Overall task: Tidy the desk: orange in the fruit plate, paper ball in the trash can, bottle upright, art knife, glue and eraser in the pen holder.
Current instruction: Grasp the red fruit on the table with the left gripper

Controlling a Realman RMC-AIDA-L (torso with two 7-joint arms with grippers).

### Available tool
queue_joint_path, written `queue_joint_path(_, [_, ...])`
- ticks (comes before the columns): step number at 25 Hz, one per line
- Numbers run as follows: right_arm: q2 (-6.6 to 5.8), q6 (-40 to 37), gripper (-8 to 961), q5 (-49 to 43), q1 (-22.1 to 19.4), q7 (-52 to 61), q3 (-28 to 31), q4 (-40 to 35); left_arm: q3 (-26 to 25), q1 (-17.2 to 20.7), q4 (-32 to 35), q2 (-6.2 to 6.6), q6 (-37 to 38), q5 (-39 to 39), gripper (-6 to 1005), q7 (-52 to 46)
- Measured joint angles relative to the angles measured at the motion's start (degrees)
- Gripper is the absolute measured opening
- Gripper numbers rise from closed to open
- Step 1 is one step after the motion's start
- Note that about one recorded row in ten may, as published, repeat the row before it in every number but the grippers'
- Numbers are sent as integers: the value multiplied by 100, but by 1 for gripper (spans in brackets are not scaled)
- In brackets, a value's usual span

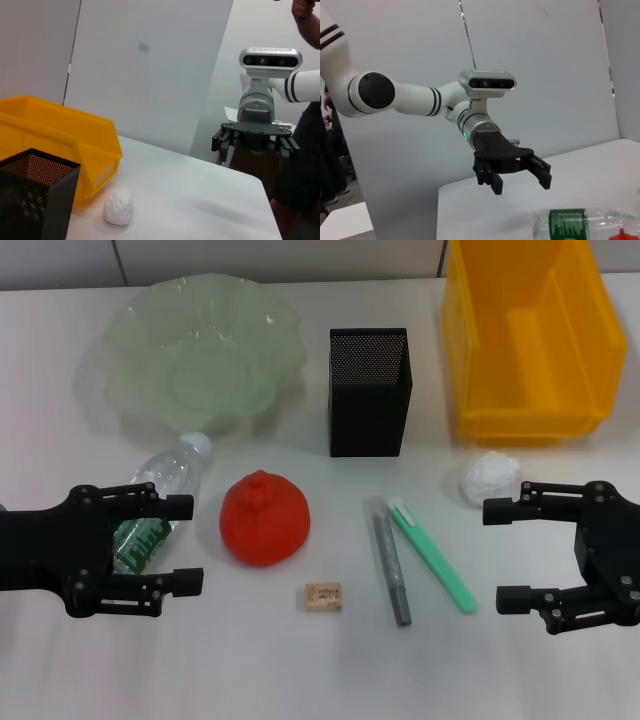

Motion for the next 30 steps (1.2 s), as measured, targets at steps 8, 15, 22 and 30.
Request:
queue_joint_path(8, [4, 22, 827, 0, 10, -11, 0, -5, 19, -1, 14, 0, 5, 4, 801, -55])
queue_joint_path(15, [5, 30, 826, 0, 20, -12, 29, -6, 25, -65, 44, -20, -35, 22, 773, -156])
queue_joint_path(22, [-78, 400, 826, 0, -76, -101, 62, 333, 341, -541, 680, -116, -238, 332, 745, -796])
queue_joint_path(30, [-169, 905, 825, 0, -233, -325, 72, 801, 1497, -1168, 679, -186, -1691, 659, 712, -1173])
